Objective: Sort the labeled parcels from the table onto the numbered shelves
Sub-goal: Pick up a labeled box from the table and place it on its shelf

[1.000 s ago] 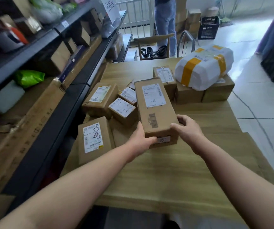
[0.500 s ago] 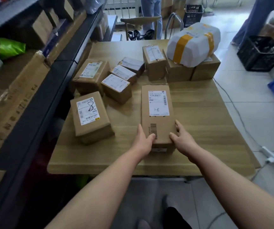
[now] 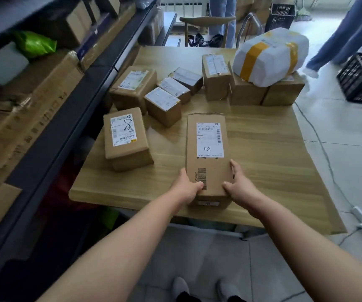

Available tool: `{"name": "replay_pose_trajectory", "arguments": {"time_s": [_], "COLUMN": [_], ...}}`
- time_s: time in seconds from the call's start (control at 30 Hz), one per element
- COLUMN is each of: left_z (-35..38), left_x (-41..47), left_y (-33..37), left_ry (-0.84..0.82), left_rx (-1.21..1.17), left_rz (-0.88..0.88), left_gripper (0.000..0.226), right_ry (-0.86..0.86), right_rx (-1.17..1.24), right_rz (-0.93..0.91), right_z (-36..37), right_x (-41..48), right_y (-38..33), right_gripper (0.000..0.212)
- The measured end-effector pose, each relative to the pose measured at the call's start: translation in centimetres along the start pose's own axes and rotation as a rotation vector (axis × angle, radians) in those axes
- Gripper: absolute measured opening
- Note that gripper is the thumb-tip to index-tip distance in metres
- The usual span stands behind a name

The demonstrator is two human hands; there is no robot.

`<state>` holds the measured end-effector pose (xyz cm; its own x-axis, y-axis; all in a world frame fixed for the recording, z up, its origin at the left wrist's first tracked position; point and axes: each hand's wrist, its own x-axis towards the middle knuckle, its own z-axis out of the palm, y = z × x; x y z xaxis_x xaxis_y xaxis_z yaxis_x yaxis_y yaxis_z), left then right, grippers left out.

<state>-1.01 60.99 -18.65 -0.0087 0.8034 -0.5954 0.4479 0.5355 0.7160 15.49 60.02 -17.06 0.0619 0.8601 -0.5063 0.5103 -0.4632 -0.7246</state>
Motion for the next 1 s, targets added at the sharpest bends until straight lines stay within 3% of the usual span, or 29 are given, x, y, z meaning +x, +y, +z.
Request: {"name": "replay_pose_trajectory", "arguments": {"time_s": [0.1, 0.27, 0.53, 0.77, 1.0], "left_z": [0.0, 1.1, 3.4, 4.7, 5.9], "left_x": [-1.4, -2.9, -4.6, -12.1, -23.4], "left_y": [-0.2, 1.0, -0.3, -4.3, -11.2], "left_ry": [0.006, 0.108, 0.224, 0.281, 0.503], "left_rx": [-0.007, -0.11, -0.292, -0.455, -0.698], "left_rz": [-0.067, 0.002, -0.046, -0.171, -0.305], "left_gripper": [0.056, 0.08, 0.091, 0.103, 0.102], "right_ry": [-0.102, -0.18, -0.348, -0.601, -0.957], "right_rx": [-0.027, 0.122, 0.193, 0.026, -0.096], "right_rz": [-0.04, -0.097, -0.162, -0.24, -0.306], "right_z": [-1.2, -2.0, -1.8, -0.5, 5.1], "right_x": [-0.1, 1.4, 1.5, -2.4, -8.0], "right_y": [0.2, -0.3, 1.7, 3.5, 3.7], "right_gripper": [0.076, 0.095, 0.092, 0.102, 0.069]}}
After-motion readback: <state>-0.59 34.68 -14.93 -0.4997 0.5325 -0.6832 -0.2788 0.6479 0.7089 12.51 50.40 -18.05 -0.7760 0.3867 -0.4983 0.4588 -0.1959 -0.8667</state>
